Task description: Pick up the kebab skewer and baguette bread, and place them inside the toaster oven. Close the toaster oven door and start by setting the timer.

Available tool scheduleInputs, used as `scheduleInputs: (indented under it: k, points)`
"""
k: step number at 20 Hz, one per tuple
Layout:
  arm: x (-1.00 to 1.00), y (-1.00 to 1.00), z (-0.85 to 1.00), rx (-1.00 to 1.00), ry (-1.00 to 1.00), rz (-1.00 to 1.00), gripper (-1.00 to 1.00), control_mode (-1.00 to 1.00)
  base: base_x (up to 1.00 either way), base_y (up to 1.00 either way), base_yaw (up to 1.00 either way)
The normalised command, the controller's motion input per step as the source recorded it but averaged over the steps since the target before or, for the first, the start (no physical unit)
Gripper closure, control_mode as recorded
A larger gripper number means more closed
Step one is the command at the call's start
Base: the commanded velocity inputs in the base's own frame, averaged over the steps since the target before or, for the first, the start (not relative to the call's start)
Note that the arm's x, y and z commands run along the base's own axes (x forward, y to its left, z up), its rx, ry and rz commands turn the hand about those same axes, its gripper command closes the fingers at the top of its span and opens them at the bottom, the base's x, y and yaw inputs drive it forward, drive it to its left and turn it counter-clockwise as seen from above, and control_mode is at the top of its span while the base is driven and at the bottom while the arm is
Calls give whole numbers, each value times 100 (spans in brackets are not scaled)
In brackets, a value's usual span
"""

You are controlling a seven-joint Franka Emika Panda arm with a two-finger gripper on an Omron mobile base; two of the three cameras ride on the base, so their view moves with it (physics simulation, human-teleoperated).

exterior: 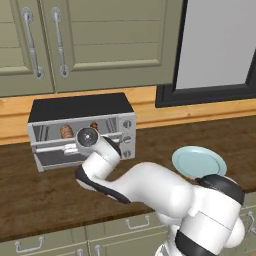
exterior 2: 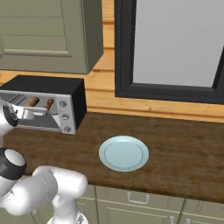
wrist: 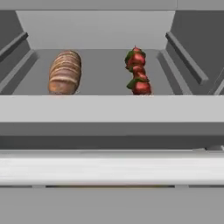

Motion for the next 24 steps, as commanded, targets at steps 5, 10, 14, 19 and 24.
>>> scheduleInputs:
  k: [5,10,14,19,24]
  points:
    - [59,-36,4,0,0,0,-100,-100,0,0,0]
    - [50,-37,1,0,1,0,-100,-100,0,0,0]
    - [44,-39,0,0,5,0,-100,-100,0,0,0]
    - [40,-39,0,0,3,0,-100,-100,0,0,0]
    - [29,-37,0,0,1,0,-100,-100,0,0,0]
